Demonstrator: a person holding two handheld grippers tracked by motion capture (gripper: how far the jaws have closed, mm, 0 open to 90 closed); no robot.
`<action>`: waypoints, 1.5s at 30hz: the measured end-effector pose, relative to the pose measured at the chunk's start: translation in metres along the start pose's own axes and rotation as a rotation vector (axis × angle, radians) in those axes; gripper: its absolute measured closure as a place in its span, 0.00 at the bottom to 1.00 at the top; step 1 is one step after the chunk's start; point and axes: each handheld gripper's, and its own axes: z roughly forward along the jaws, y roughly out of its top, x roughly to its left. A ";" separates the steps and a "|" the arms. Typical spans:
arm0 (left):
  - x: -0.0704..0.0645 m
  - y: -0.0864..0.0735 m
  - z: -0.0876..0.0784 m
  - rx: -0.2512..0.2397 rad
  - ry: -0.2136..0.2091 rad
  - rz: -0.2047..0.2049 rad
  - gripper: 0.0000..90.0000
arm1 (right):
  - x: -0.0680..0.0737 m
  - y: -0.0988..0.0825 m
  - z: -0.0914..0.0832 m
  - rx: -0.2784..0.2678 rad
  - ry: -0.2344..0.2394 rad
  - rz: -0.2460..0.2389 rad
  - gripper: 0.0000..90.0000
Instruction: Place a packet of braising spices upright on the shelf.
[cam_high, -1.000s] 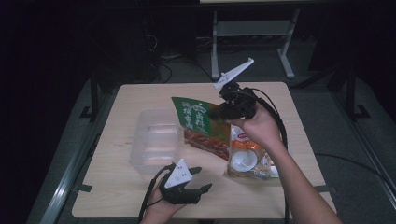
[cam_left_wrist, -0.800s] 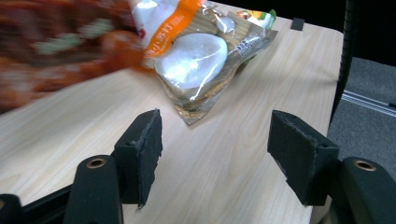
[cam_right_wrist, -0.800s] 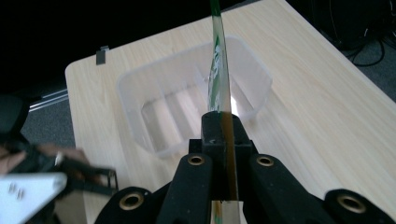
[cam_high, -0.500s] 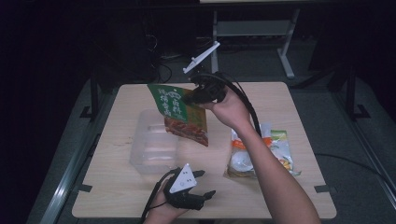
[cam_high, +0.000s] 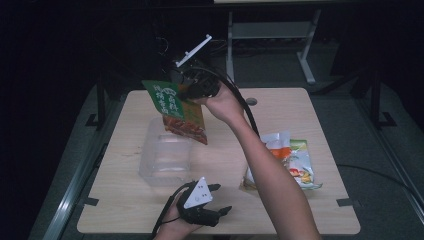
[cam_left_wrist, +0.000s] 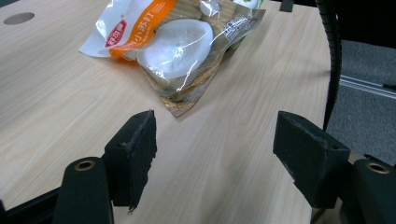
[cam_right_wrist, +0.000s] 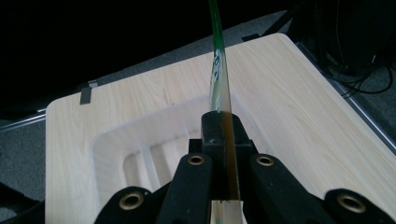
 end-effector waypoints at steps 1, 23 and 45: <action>0.000 0.000 0.000 -0.001 -0.001 -0.003 0.33 | -0.001 0.002 0.005 -0.001 0.000 0.000 1.00; 0.003 -0.001 -0.001 0.003 0.000 -0.019 0.33 | -0.016 0.012 0.062 -0.024 0.028 0.034 1.00; 0.002 -0.001 0.000 0.016 -0.006 -0.008 0.33 | -0.017 0.014 0.083 -0.025 0.009 0.098 1.00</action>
